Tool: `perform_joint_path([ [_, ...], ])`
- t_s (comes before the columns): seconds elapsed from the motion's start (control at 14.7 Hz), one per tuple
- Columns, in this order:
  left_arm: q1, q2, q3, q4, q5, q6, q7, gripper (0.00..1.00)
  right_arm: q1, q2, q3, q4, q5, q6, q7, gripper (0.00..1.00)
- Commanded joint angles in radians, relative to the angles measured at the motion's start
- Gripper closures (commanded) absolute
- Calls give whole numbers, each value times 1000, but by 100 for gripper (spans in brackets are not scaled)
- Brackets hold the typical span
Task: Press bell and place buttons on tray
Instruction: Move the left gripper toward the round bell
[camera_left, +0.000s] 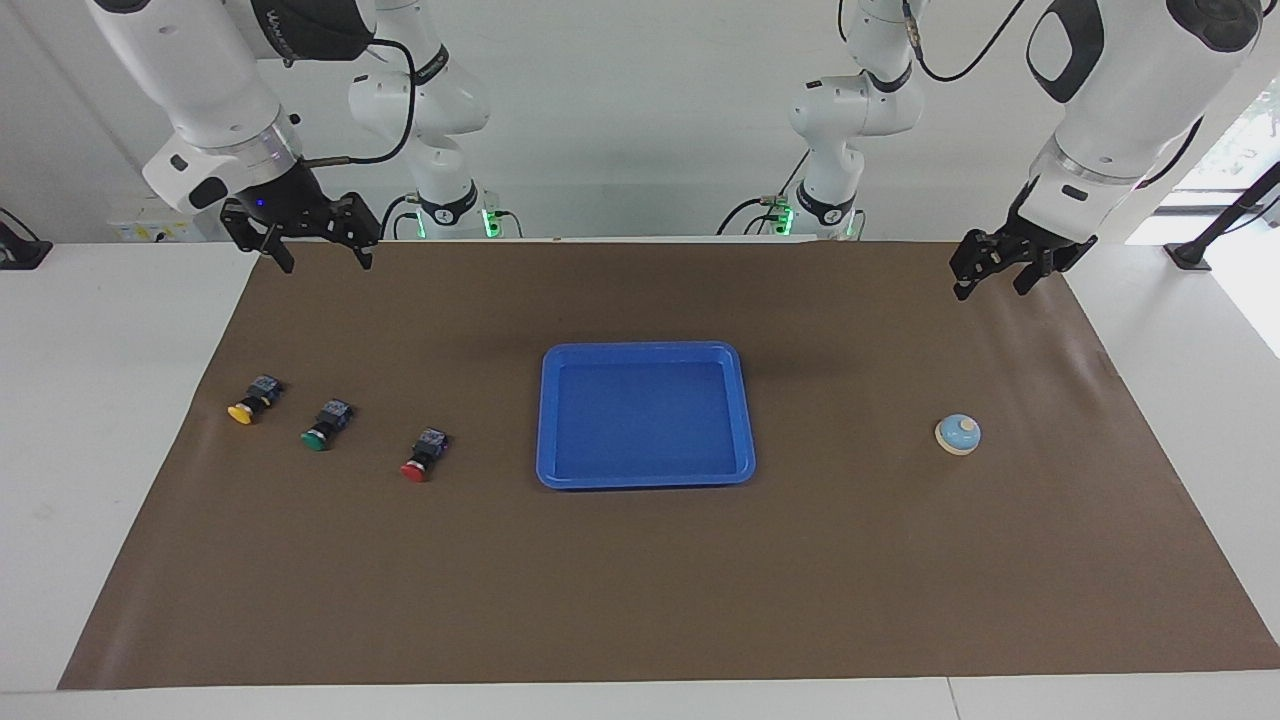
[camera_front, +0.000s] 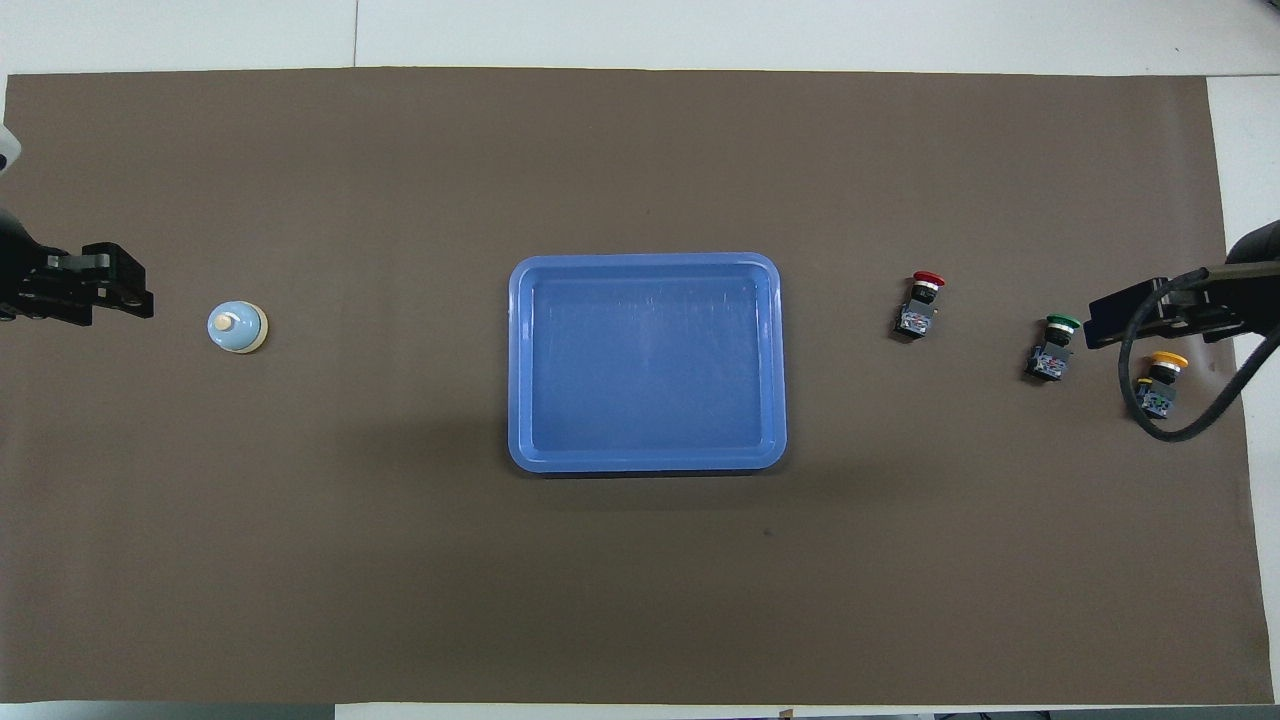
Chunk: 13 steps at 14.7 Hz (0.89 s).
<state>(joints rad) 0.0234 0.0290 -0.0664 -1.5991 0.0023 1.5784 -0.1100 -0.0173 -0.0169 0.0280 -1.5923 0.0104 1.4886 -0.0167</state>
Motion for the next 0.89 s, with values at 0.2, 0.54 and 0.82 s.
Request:
perform_joint_path([
  [0.2, 68, -23, 0, -192, -15, 230, 76, 100, -21, -8, 13, -1, -1, -10, -26, 0],
  [0.54, 92, 89, 2, -283, -13, 483, 150, 100, -21, -8, 13, -1, -1, -11, -28, 0],
  [0.82, 116, 114, 0, -333, -13, 569, 159, 100, -21, -8, 13, -1, -1, -10, -26, 0],
])
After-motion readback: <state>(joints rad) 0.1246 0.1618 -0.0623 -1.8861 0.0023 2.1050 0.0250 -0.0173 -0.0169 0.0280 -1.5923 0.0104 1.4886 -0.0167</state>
